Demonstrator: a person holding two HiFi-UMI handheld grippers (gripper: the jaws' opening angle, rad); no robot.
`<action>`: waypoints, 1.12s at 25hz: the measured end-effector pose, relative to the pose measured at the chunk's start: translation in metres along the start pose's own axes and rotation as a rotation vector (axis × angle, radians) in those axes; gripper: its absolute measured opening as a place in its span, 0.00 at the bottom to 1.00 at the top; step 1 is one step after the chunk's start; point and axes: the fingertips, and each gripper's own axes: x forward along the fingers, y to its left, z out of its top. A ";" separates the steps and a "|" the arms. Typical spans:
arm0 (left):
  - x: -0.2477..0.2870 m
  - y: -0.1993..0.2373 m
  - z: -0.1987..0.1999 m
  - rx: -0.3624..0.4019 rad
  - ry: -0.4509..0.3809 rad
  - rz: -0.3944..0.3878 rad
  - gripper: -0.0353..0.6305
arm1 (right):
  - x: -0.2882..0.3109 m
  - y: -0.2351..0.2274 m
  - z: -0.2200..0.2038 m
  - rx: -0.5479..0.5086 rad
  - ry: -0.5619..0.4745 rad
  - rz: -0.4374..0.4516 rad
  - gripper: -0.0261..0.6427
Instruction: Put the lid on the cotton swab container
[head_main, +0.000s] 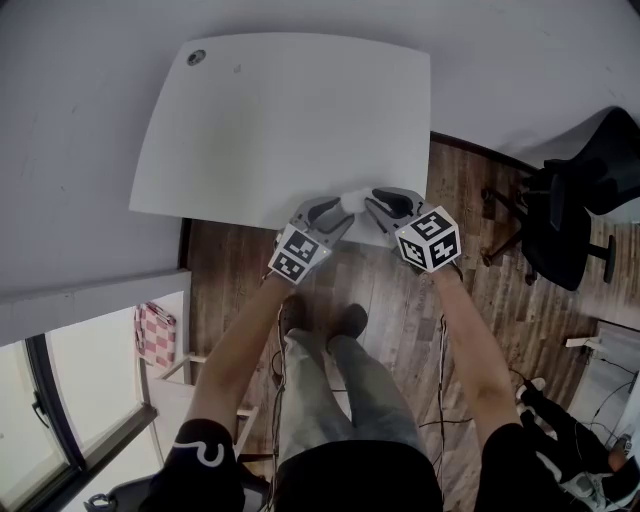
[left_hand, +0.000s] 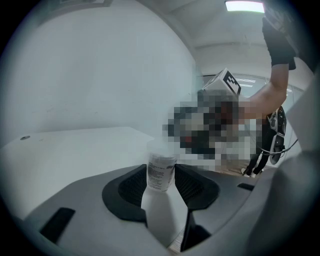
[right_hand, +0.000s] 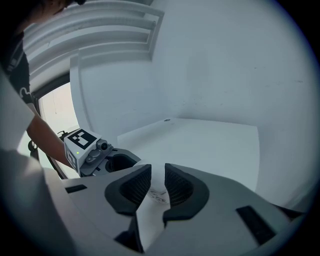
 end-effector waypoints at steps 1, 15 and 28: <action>0.000 0.000 0.000 -0.001 -0.001 0.001 0.34 | 0.000 0.001 0.000 -0.013 -0.001 -0.007 0.20; -0.011 0.002 0.003 -0.021 -0.017 0.000 0.32 | 0.003 0.008 -0.001 -0.125 -0.021 -0.064 0.21; -0.066 -0.003 0.054 -0.118 -0.087 0.077 0.30 | -0.012 -0.005 -0.003 -0.003 -0.011 -0.117 0.31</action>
